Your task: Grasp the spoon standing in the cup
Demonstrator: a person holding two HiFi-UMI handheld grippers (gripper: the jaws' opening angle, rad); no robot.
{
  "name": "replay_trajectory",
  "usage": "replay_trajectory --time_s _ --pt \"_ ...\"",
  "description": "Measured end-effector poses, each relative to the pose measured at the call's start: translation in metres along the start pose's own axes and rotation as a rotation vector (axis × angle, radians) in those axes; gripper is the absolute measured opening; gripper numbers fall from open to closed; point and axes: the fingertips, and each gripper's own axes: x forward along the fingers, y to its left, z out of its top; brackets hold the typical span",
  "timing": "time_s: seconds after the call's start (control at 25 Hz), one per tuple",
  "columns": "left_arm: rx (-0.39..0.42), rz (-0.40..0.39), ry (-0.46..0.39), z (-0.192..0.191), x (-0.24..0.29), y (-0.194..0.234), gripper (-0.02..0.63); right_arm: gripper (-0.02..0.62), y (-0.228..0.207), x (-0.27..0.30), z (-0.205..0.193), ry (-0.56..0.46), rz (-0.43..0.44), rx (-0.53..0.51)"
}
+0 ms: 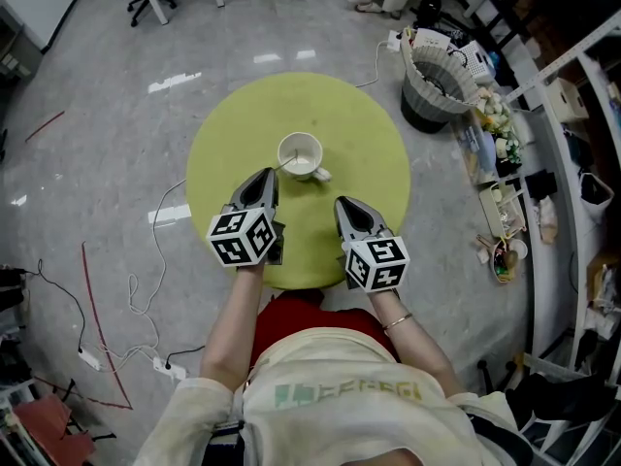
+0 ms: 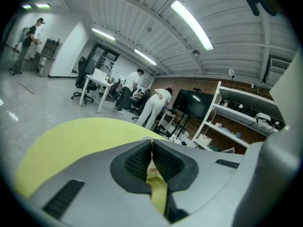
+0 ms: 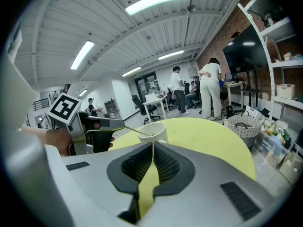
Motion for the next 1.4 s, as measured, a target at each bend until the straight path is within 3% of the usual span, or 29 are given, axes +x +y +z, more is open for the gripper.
replay_trajectory --time_s 0.68,1.4 --pt "0.012 -0.014 -0.074 0.016 -0.031 -0.023 0.026 0.038 0.009 -0.027 0.004 -0.042 0.005 -0.009" --pt "0.002 0.025 -0.162 0.012 -0.083 -0.055 0.026 0.038 0.012 -0.079 -0.003 -0.075 0.036 -0.022"
